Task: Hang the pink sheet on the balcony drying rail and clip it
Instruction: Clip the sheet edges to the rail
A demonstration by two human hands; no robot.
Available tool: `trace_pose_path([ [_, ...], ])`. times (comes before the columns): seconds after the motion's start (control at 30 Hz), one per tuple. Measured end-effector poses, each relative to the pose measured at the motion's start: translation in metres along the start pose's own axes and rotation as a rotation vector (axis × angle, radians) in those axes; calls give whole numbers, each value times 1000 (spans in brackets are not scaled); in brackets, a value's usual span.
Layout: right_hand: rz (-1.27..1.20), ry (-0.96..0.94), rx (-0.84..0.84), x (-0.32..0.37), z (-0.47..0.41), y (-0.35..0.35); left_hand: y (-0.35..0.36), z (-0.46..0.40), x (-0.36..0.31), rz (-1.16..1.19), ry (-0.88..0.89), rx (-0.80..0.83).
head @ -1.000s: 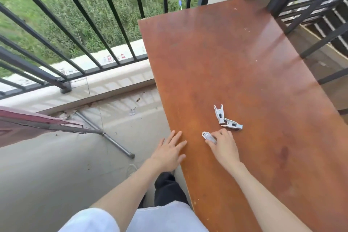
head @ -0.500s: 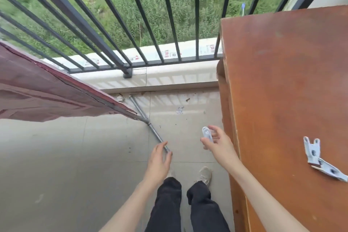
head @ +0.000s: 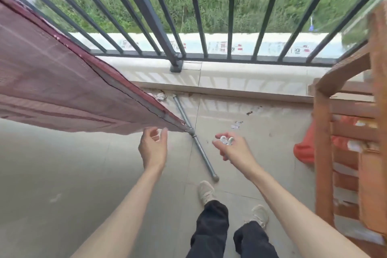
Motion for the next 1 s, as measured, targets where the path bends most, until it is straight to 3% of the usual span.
trace_pose_path([
  [0.13,166,-136,30,26,-55,44,22,-45,6,-25,12,-22],
  [0.3,390,-281,132,58,-99,88,29,-70,22,45,-56,-195],
  [0.4,325,-303,231,79,-121,115,25,-75,27,55,-42,-244],
  [0.73,406,-309,627,138,-132,172,22,-81,26,-129,321,-69],
  [0.87,499,-343,702,145,-125,181,28,-80,27,-96,298,-65],
  [1.0,486,-413,656,149,-126,179,32,-77,24,-59,233,-93],
])
Point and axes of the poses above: each hand's wrist, its own z-axis away from the middle knuckle, its own y-axis out of the palm, x = y × z, the point moved 7 cm from there along -z, towards the middle knuckle, and after that the axes turned 7 degrees about y, right-handed, at the moved point
